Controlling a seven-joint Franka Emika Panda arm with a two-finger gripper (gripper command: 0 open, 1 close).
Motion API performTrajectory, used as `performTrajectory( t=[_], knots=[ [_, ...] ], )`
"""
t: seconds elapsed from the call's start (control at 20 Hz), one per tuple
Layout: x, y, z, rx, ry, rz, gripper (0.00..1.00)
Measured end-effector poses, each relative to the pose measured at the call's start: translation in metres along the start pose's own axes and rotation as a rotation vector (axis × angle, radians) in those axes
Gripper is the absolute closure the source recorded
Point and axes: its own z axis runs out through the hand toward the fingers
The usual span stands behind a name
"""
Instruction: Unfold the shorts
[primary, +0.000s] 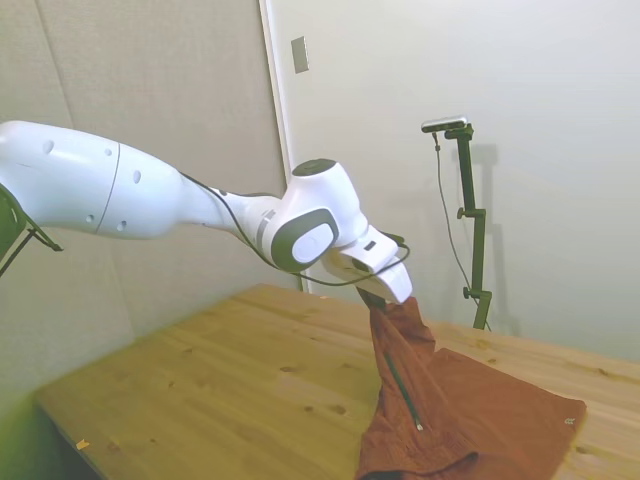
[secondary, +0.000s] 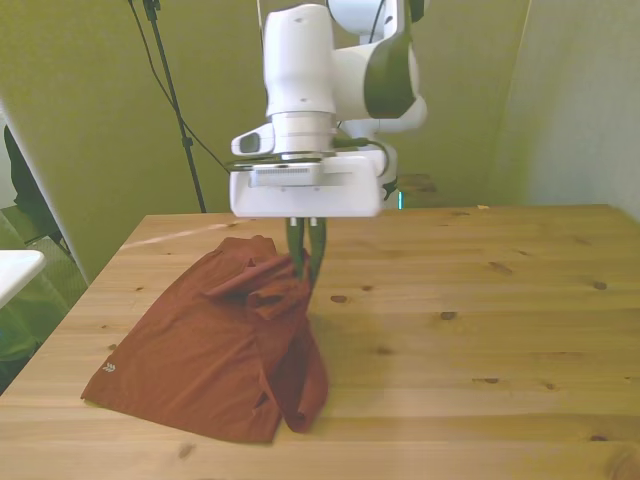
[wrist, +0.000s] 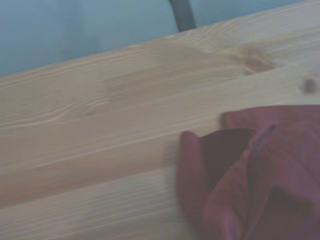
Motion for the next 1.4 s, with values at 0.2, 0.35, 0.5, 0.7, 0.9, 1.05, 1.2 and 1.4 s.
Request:
performTrajectory(
  t=[0.2, 0.35, 0.5, 0.7, 0.9, 1.05, 1.2, 1.4],
  knots=[
    [-0.054, -0.036, 0.01, -0.031, 0.01, -0.054, 1.0],
    [-0.085, -0.056, 0.035, -0.07, 0.007, -0.087, 1.0],
    [-0.101, -0.07, 0.064, -0.1, -0.014, -0.113, 0.0],
    [-0.116, -0.081, 0.085, -0.126, -0.04, -0.14, 0.0],
    [-0.129, -0.092, 0.089, -0.135, -0.05, -0.17, 0.0],
    [-0.141, -0.102, 0.083, -0.135, -0.062, -0.19, 0.0],
    [-0.145, -0.108, 0.063, -0.128, -0.072, -0.203, 0.0],
    [-0.124, -0.083, 0.017, -0.137, -0.07, -0.214, 0.0]
  ],
)
